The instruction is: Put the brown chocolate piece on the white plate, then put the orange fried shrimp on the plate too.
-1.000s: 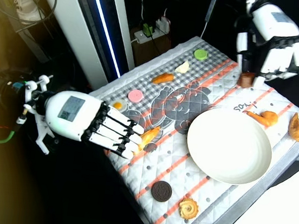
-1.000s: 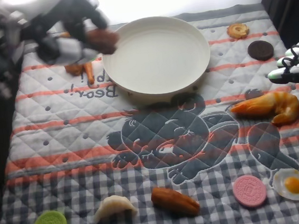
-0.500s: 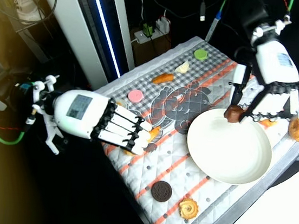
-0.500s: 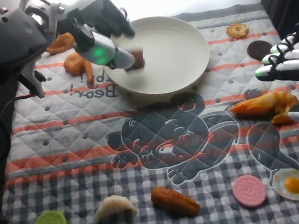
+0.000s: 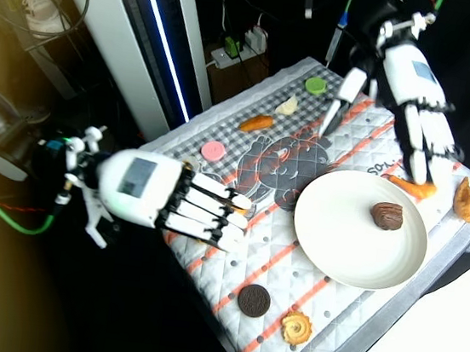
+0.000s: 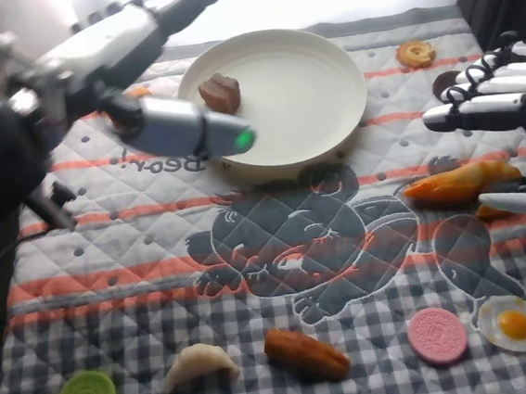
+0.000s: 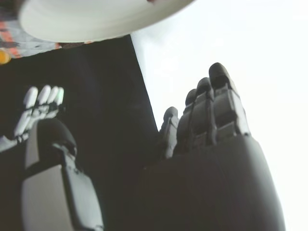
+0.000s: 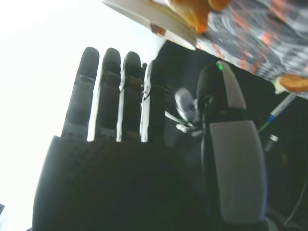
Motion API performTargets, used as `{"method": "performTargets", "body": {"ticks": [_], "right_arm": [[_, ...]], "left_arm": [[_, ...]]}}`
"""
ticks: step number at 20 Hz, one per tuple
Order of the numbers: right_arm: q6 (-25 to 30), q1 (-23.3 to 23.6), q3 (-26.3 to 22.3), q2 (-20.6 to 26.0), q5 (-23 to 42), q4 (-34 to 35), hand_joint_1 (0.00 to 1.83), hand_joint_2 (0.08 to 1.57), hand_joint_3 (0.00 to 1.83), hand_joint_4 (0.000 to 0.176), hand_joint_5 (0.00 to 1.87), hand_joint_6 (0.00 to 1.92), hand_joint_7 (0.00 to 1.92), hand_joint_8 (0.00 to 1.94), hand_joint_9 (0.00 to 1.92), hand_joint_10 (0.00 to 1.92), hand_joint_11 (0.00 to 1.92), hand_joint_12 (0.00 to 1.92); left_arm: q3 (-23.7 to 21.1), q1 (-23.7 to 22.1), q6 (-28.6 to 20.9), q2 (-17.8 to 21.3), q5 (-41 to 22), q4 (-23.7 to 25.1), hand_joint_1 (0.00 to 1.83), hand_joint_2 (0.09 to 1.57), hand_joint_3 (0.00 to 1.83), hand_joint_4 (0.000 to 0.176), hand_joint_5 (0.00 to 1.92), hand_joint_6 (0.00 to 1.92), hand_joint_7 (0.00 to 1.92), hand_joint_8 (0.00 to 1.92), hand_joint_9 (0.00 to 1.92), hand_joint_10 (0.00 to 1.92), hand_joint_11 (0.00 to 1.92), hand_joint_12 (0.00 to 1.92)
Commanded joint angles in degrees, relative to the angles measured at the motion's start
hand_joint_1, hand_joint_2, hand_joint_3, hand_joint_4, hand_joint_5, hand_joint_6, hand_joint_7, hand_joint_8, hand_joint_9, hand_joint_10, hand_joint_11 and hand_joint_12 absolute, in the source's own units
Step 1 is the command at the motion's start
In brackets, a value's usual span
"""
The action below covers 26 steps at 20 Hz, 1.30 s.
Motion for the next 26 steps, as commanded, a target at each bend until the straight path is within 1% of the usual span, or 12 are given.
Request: {"method": "performTargets", "body": {"ticks": [1, 5, 7, 9, 11, 12, 13, 14, 19, 20, 21, 26], "right_arm": [[0.1, 0.8, 0.5, -0.2, 4.2, 1.1, 0.77, 1.14, 0.00, 0.079, 0.50, 0.00, 0.47, 0.00, 0.41, 0.01, 0.02, 0.85], [0.1, 1.7, 2.7, -2.0, -0.1, 1.2, 0.90, 1.10, 0.00, 0.084, 0.58, 0.01, 0.58, 0.01, 0.53, 0.02, 0.23, 0.61], [0.1, 1.7, 3.2, -2.2, -1.3, 1.5, 0.89, 1.11, 0.00, 0.048, 0.64, 0.00, 0.68, 0.00, 0.69, 0.02, 0.30, 0.89], [0.1, 1.7, 3.5, -2.5, -2.0, 1.5, 0.94, 1.10, 0.00, 0.041, 0.72, 0.00, 0.79, 0.01, 0.85, 0.06, 0.40, 1.14], [0.1, 1.7, 3.7, -2.9, -2.2, 1.5, 1.02, 1.09, 0.00, 0.000, 0.83, 0.00, 1.00, 0.03, 0.96, 0.27, 0.49, 1.36], [0.1, 1.7, 3.8, -3.0, -2.3, 1.4, 1.22, 1.10, 0.00, 0.000, 0.92, 0.64, 1.07, 0.82, 1.03, 0.53, 0.69, 1.42], [0.1, 1.7, 3.8, -3.0, -2.3, 1.4, 1.22, 1.10, 0.00, 0.000, 0.92, 0.64, 1.07, 0.82, 1.03, 0.53, 0.69, 1.42], [0.1, 1.8, 3.9, -3.0, -2.3, 1.4, 1.25, 1.12, 0.00, 0.000, 0.98, 0.79, 0.99, 1.14, 0.95, 1.02, 0.79, 1.48], [0.1, 2.7, 3.9, -3.0, -2.2, 0.4, 1.26, 1.13, 0.00, 0.000, 1.01, 0.69, 0.95, 1.30, 0.87, 1.41, 0.78, 1.78], [0.1, 3.0, 3.9, -3.0, -2.2, 0.1, 1.25, 1.16, 0.00, 0.000, 0.94, 0.78, 0.89, 1.42, 0.90, 1.72, 0.90, 1.92], [0.1, 3.3, 3.9, -3.0, -2.1, -0.2, 1.17, 1.13, 0.00, 0.000, 0.97, 0.93, 0.91, 1.36, 0.91, 1.72, 0.91, 1.92], [0.0, 7.3, 4.5, -3.2, -0.5, -0.4, 1.26, 1.10, 0.00, 0.000, 1.05, 0.69, 1.03, 1.12, 0.94, 1.36, 0.86, 1.76]], "left_arm": [[-1.1, -0.3, -2.2, 0.9, -11.0, 3.5, 0.77, 0.86, 0.00, 0.176, 0.00, 0.00, 0.00, 0.00, 0.01, 0.00, 0.00, 0.22], [-7.9, 2.7, -3.1, 5.8, -18.5, 8.7, 0.81, 0.83, 0.00, 0.176, 0.00, 0.00, 0.00, 0.00, 0.01, 0.00, 0.00, 0.16], [-9.8, 4.0, -3.1, 7.2, -21.0, 9.7, 0.91, 0.80, 0.00, 0.176, 0.00, 0.00, 0.00, 0.00, 0.02, 0.00, 0.00, 0.16], [-10.8, 4.9, -3.1, 7.7, -22.3, 9.9, 0.95, 0.76, 0.00, 0.176, 0.00, 0.00, 0.04, 0.00, 0.06, 0.00, 0.00, 0.26], [-10.8, 5.0, -3.1, 7.6, -22.1, 9.6, 0.96, 0.77, 0.00, 0.176, 0.00, 0.00, 0.05, 0.00, 0.06, 0.00, 0.00, 0.30], [-10.8, 5.0, -3.1, 7.6, -22.0, 9.5, 0.93, 0.78, 0.00, 0.176, 0.00, 0.00, 0.05, 0.00, 0.06, 0.00, 0.00, 0.28], [-10.8, 5.1, -3.1, 7.6, -22.0, 9.4, 0.93, 0.78, 0.00, 0.176, 0.00, 0.00, 0.05, 0.00, 0.06, 0.00, 0.00, 0.28], [-10.8, 5.2, -3.1, 7.6, -22.1, 9.2, 0.92, 0.79, 0.01, 0.176, 0.00, 0.00, 0.05, 0.00, 0.06, 0.00, 0.00, 0.19], [-10.8, 6.4, -3.1, 7.7, -23.0, 7.8, 0.86, 0.83, 0.01, 0.172, 0.00, 0.00, 0.04, 0.00, 0.06, 0.00, 0.00, 0.23], [-10.8, 6.5, -3.1, 7.7, -23.1, 7.7, 0.78, 0.84, 0.00, 0.174, 0.00, 0.00, 0.04, 0.00, 0.07, 0.00, 0.00, 0.31], [-10.8, 6.6, -3.1, 7.7, -23.1, 7.6, 0.77, 0.85, 0.00, 0.176, 0.00, 0.00, 0.04, 0.00, 0.07, 0.00, 0.00, 0.32], [-11.0, 6.8, -3.1, 8.0, -23.7, 7.3, 0.78, 0.85, 0.00, 0.157, 0.03, 0.01, 0.05, 0.00, 0.10, 0.00, 0.00, 0.39]]}}
